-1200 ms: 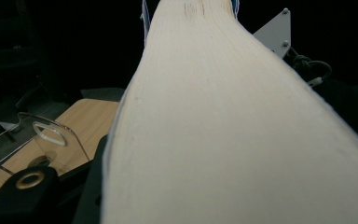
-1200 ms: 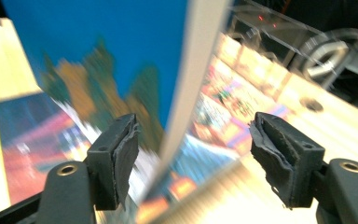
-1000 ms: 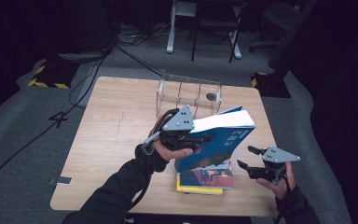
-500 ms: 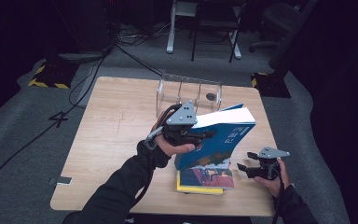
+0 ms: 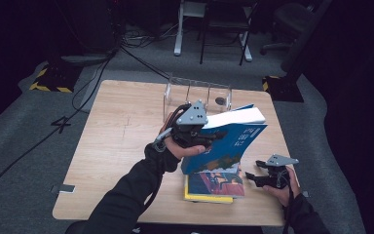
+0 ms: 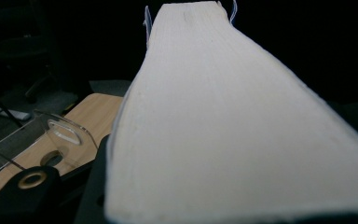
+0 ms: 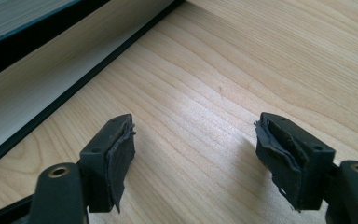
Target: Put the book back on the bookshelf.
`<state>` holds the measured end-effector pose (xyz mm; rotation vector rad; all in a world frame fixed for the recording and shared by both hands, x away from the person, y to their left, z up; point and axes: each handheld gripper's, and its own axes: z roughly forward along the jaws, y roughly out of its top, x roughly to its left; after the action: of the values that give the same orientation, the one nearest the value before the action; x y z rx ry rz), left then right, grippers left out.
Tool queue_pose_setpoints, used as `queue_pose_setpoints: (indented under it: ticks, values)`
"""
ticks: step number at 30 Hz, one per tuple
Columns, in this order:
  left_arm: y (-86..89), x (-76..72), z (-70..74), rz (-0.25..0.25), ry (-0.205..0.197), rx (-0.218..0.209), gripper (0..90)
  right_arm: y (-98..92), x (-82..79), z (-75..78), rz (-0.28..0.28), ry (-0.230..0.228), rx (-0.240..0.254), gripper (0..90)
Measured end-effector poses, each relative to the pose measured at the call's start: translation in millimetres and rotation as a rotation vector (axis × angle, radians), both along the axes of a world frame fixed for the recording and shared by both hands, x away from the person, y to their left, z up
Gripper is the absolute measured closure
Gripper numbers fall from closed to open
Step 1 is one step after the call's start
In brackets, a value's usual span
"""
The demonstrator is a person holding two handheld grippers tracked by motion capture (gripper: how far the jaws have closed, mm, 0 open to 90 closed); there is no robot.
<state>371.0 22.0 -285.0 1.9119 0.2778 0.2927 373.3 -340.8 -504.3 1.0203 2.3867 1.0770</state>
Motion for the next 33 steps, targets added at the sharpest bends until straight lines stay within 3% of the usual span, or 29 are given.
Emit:
queue_pose_setpoints:
  ticks: [5,14,23,26,33]
  values:
    - [-0.1,0.2,5.9,0.019,-0.017,0.013,60.4,0.0,-0.1,0.0,-0.002,0.001,0.000,28.3]
    - [10.3,8.4,13.8,0.100,-0.026,0.019,60.4,-0.1,-0.2,0.0,-0.005,0.001,0.001,28.4]
    - [39.0,19.1,20.0,0.220,-0.039,0.006,60.4,-0.2,-0.2,0.0,-0.006,0.003,0.003,28.6]
    - [56.2,25.5,22.9,0.286,-0.037,-0.006,60.4,-0.2,-0.2,0.0,-0.006,0.003,0.003,28.7]
    - [79.7,36.9,28.3,0.388,-0.041,-0.022,60.4,-0.4,-0.2,0.1,-0.005,0.005,0.003,28.7]
